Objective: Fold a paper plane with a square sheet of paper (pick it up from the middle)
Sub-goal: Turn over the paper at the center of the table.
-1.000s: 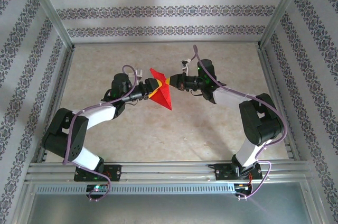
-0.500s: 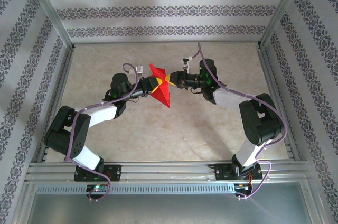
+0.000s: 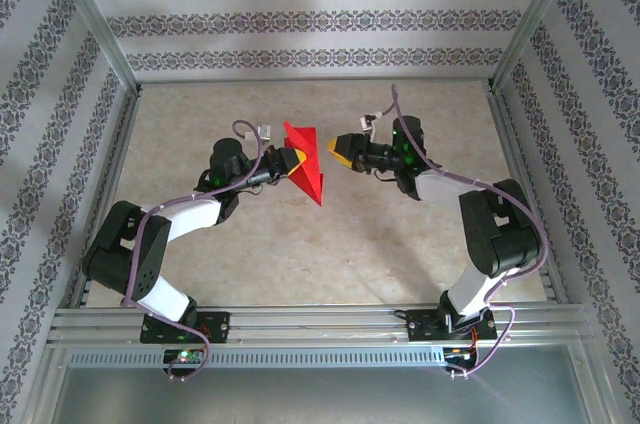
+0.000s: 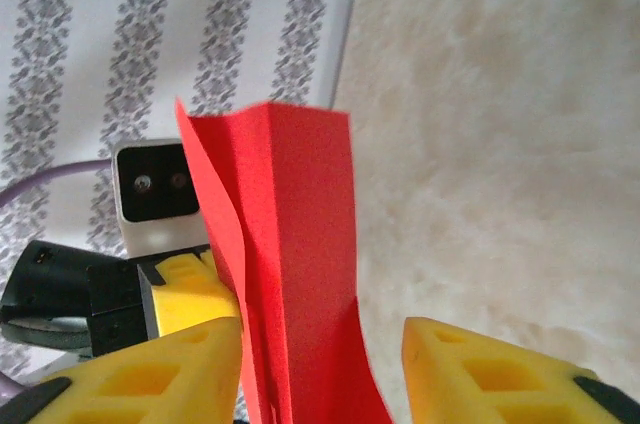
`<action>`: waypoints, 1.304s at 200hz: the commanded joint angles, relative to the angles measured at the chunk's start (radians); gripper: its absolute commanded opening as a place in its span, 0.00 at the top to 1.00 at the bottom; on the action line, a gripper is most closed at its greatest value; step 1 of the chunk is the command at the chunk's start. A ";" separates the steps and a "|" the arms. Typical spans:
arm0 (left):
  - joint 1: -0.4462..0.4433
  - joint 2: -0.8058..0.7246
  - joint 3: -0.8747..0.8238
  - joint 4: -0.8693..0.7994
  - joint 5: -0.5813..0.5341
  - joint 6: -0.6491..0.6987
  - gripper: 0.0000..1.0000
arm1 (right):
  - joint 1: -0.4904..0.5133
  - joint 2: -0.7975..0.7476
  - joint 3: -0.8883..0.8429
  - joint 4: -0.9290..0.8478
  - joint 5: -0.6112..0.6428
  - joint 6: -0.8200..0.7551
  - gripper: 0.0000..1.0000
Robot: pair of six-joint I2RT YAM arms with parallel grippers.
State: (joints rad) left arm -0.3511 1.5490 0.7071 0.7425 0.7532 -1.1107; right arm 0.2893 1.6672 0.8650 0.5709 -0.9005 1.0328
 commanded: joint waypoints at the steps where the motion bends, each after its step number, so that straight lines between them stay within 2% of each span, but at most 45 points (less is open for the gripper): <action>1: 0.008 -0.073 0.049 -0.319 -0.053 0.179 0.92 | -0.041 -0.090 -0.037 -0.094 0.084 -0.112 0.50; 15: 0.004 -0.108 0.133 -0.663 -0.160 0.331 0.92 | -0.059 -0.140 -0.058 -0.197 0.166 -0.189 0.49; 29: -0.007 -0.113 0.237 -0.989 -0.318 0.477 0.92 | -0.062 -0.201 -0.074 -0.319 0.286 -0.281 0.48; 49: -0.024 -0.073 0.389 -1.331 -0.559 0.596 0.92 | -0.057 -0.284 -0.084 -0.489 0.478 -0.387 0.45; 67: -0.053 -0.023 0.499 -1.535 -0.773 0.646 0.92 | -0.059 -0.349 -0.091 -0.575 0.573 -0.440 0.43; 96: -0.119 0.093 0.663 -1.770 -1.090 0.659 0.93 | -0.059 -0.423 -0.107 -0.675 0.715 -0.484 0.38; 127: -0.185 0.266 0.804 -1.960 -1.329 0.612 0.93 | -0.065 -0.454 -0.124 -0.713 0.787 -0.483 0.36; 168: -0.255 0.488 0.936 -2.084 -1.486 0.575 0.94 | -0.077 -0.468 -0.138 -0.717 0.804 -0.469 0.36; 197: -0.287 0.627 1.025 -2.139 -1.532 0.540 0.94 | -0.080 -0.468 -0.149 -0.711 0.796 -0.455 0.36; 216: -0.299 0.683 1.059 -2.134 -1.525 0.518 0.93 | -0.087 -0.469 -0.156 -0.708 0.789 -0.448 0.36; 261: -0.312 0.738 1.060 -2.030 -1.403 0.482 0.90 | -0.105 -0.466 -0.166 -0.702 0.771 -0.438 0.36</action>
State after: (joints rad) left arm -0.6502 2.2684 1.7439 -1.3025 -0.6987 -0.5838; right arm 0.1978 1.2179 0.7101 -0.1314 -0.1280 0.5800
